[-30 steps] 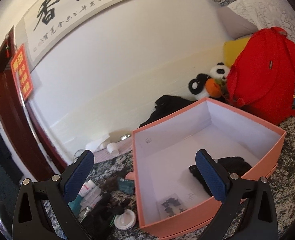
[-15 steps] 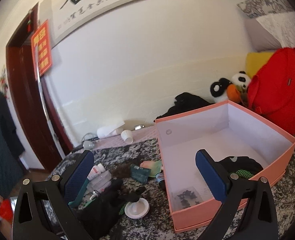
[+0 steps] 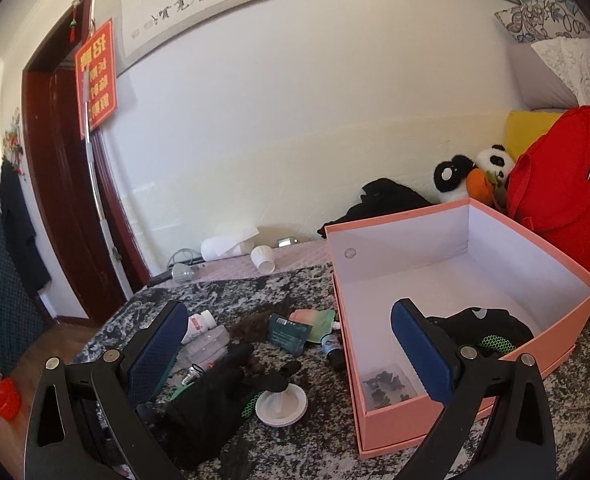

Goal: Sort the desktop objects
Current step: 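Grasp the blue figurine with the left gripper, then lift the blue figurine while the right gripper grasps the second black glove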

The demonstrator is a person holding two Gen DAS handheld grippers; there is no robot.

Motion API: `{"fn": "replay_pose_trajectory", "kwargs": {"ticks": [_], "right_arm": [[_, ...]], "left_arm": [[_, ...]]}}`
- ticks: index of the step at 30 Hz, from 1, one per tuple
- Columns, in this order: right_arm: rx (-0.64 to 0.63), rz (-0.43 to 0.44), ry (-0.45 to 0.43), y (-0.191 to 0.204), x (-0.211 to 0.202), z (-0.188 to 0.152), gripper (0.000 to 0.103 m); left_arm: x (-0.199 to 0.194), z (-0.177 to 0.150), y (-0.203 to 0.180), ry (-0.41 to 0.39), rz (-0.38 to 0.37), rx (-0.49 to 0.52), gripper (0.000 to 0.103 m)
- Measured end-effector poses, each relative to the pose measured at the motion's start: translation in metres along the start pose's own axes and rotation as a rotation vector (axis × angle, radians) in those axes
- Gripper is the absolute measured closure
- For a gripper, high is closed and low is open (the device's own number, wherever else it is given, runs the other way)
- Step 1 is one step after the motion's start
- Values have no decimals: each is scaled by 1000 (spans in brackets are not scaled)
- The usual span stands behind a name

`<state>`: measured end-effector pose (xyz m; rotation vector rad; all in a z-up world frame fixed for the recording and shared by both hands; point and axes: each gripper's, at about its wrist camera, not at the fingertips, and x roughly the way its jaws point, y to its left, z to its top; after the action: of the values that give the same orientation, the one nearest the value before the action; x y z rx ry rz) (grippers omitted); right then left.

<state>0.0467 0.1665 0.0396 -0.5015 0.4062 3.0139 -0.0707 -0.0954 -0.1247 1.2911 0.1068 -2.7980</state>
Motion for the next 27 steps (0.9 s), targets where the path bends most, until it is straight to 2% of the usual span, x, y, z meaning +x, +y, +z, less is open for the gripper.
{"fn": "replay_pose_trajectory", "kwargs": {"ticks": [4, 7, 10, 13, 16, 18, 19, 23, 24, 27], "right_arm": [[4, 23, -13, -2, -3, 4, 0], [0, 72, -18, 2, -6, 5, 0], [1, 173, 10, 7, -6, 5, 0], [17, 321, 85, 15, 2, 1, 0], [41, 435, 177, 26, 13, -6, 4], [51, 477, 272, 34, 30, -16, 11], [52, 487, 325, 37, 41, -23, 14], [51, 499, 533, 51, 88, -55, 39], [59, 502, 576, 54, 98, -63, 42], [90, 486, 688, 59, 123, -88, 42]], "left_arm": [[-16, -4, -10, -32, 17, 100, 47], [-36, -5, -12, -76, 18, 144, 47], [-56, 1, -8, -117, -8, 136, 47], [-77, 8, -4, -156, -38, 123, 47], [-92, 13, 0, -188, -73, 105, 47], [-98, 15, 4, -202, -81, 99, 47], [-100, 16, 6, -205, -82, 98, 47], [-101, 17, 17, -202, -88, 83, 47], [-99, 17, 21, -195, -89, 76, 47], [-93, 15, 31, -174, -86, 57, 47]]}}
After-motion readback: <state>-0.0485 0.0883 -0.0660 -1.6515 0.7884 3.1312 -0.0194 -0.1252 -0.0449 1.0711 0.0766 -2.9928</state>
